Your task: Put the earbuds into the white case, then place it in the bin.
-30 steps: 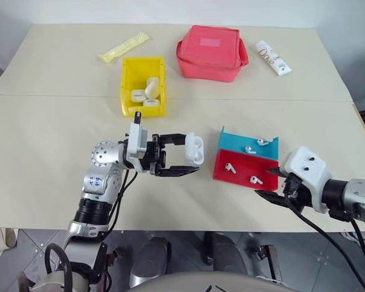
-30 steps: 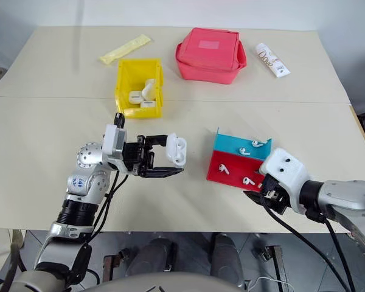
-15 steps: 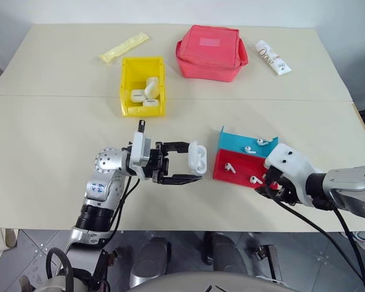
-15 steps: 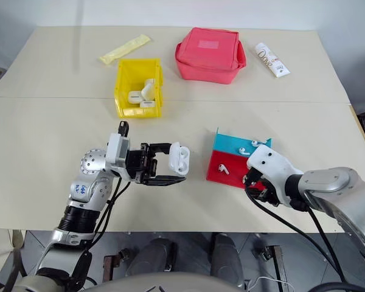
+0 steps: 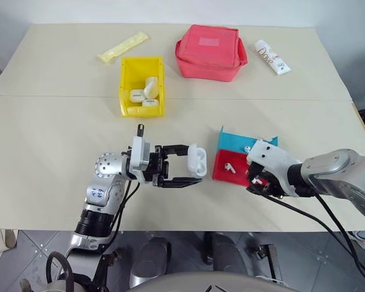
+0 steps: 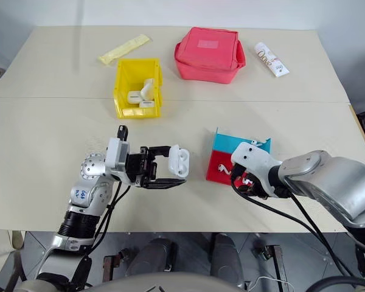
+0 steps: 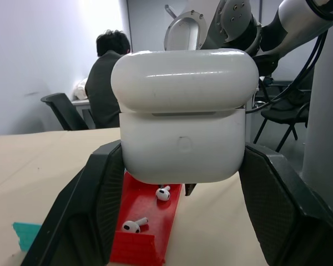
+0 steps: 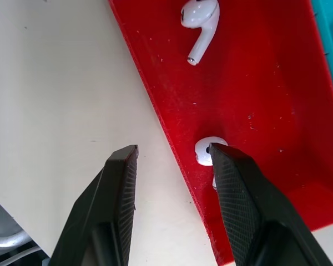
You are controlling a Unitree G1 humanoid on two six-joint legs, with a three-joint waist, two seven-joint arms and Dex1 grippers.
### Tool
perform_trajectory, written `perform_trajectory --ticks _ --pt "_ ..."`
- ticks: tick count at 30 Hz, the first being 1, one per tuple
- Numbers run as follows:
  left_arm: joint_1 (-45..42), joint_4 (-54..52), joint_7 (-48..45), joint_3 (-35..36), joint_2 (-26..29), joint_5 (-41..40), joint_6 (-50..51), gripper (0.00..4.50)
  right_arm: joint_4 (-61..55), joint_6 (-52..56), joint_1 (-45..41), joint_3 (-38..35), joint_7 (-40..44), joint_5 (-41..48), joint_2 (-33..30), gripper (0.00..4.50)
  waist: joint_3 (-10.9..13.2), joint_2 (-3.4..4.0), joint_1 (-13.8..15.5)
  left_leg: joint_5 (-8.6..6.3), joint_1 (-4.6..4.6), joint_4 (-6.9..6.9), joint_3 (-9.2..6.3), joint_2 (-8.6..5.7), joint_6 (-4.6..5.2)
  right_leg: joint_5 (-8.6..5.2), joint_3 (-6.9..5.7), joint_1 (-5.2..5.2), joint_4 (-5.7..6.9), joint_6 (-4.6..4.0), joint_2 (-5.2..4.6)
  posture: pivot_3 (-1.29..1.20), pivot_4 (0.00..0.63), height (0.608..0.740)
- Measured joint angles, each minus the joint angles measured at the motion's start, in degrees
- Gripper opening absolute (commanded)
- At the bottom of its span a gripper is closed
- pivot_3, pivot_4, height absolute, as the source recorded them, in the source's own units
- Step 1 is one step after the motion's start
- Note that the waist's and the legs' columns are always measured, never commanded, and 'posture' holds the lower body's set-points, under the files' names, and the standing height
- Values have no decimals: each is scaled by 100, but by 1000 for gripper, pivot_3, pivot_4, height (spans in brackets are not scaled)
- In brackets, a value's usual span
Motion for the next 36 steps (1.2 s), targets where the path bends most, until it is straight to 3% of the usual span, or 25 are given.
perform_trajectory --ticks 20,36 --pt "184 -369 174 19 139 -12 70 2744 400 -99 -172 323 -2 -287 -9 2111 1 1 1 -1 -3 -5 0 2 1 3 0 1 -22 2 0 0 150 740" --pt "184 -372 216 30 191 -13 79 2744 419 -586 197 537 123 -551 -231 2111 1 2 3 -1 -5 -7 0 3 1 4 0 2 -28 3 0 0 150 740"
